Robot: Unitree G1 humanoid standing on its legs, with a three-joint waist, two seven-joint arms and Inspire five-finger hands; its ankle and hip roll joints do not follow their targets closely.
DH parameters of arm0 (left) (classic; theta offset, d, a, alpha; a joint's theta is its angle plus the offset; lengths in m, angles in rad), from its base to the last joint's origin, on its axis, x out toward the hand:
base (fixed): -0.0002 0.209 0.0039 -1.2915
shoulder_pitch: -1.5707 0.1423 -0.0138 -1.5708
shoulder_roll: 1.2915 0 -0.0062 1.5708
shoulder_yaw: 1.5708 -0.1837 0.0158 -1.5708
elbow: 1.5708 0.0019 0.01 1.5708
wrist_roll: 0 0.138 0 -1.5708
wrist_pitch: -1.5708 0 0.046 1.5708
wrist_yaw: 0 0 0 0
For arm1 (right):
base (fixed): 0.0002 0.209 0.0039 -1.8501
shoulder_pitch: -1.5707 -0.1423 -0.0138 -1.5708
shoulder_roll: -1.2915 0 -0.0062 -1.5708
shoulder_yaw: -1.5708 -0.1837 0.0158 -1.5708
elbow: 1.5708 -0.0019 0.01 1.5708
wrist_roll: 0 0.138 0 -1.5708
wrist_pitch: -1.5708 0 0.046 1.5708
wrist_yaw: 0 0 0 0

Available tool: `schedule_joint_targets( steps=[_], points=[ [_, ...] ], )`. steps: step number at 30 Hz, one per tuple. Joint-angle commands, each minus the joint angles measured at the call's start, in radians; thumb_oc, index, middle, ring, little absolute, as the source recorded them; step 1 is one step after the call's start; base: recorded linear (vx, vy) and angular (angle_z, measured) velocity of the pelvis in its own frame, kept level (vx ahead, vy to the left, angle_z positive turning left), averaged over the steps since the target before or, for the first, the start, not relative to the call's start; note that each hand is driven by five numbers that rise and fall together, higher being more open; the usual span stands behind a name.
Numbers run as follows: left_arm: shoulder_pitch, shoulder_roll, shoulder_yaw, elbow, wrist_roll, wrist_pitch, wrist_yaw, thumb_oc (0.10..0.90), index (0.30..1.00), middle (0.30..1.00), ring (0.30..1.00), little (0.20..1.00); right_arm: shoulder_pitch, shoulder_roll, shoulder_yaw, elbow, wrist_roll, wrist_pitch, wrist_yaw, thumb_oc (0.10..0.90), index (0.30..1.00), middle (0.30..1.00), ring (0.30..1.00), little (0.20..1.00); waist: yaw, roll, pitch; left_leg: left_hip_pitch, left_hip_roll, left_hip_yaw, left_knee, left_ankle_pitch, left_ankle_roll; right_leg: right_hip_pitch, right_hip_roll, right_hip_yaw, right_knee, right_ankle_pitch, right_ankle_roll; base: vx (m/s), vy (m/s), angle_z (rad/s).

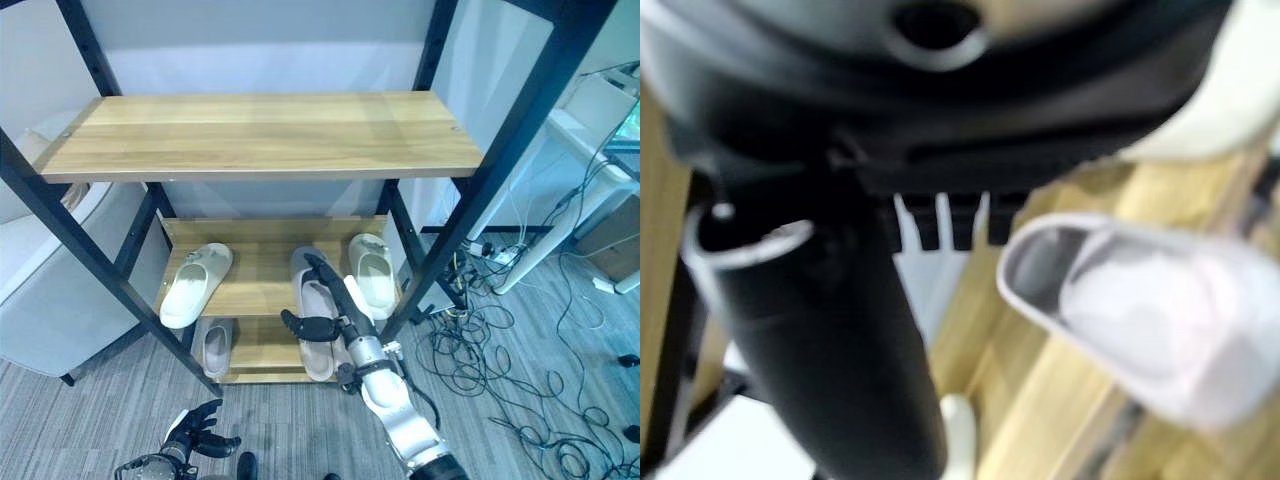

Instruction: Arrange the slippers neatly on the shoe rack.

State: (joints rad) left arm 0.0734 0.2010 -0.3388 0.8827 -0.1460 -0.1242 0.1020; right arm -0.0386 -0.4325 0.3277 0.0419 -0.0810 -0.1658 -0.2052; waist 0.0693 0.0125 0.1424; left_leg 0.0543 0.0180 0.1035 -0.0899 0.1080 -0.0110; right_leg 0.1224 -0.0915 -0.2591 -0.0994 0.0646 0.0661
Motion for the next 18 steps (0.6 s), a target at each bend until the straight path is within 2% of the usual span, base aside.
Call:
schedule_joint_targets(
  steps=[1, 5, 18],
  points=[
    [-0.037, -0.017, -0.031, 0.016, 0.030, -0.047, 0.016, 0.800, 0.900, 0.900, 0.900, 0.900, -0.127, -0.062, -0.084, -0.155, -0.117, -0.110, -0.090, 0.800, 0.900, 0.900, 0.900, 0.900, 0.012, -0.002, -0.052, 0.003, -0.002, -0.088, 0.003, -0.123, -0.026, 0.017, 0.014, 0.027, 0.012, -0.103, 0.049, 0.00, 0.000, 0.00],
    [-0.026, -0.013, -0.030, 0.014, 0.044, -0.046, 0.005, 0.800, 0.900, 0.900, 0.900, 0.900, -0.147, -0.129, -0.121, -0.151, -0.208, -0.091, -0.127, 0.800, 0.900, 0.900, 0.900, 0.900, 0.013, -0.005, -0.052, 0.002, -0.002, -0.091, 0.003, -0.125, -0.026, 0.015, 0.013, 0.027, 0.012, -0.102, 0.051, 0.00, 0.000, 0.00],
    [-0.008, 0.001, -0.039, 0.005, 0.046, -0.041, -0.017, 0.800, 0.900, 0.900, 0.900, 0.900, -0.185, -0.204, -0.129, -0.056, -0.279, -0.045, -0.154, 0.800, 0.900, 0.900, 0.900, 0.900, 0.021, -0.009, -0.039, -0.008, -0.003, -0.094, 0.003, -0.125, -0.025, 0.004, 0.012, 0.024, 0.012, -0.101, 0.054, 0.01, 0.000, 0.00]
  ],
)
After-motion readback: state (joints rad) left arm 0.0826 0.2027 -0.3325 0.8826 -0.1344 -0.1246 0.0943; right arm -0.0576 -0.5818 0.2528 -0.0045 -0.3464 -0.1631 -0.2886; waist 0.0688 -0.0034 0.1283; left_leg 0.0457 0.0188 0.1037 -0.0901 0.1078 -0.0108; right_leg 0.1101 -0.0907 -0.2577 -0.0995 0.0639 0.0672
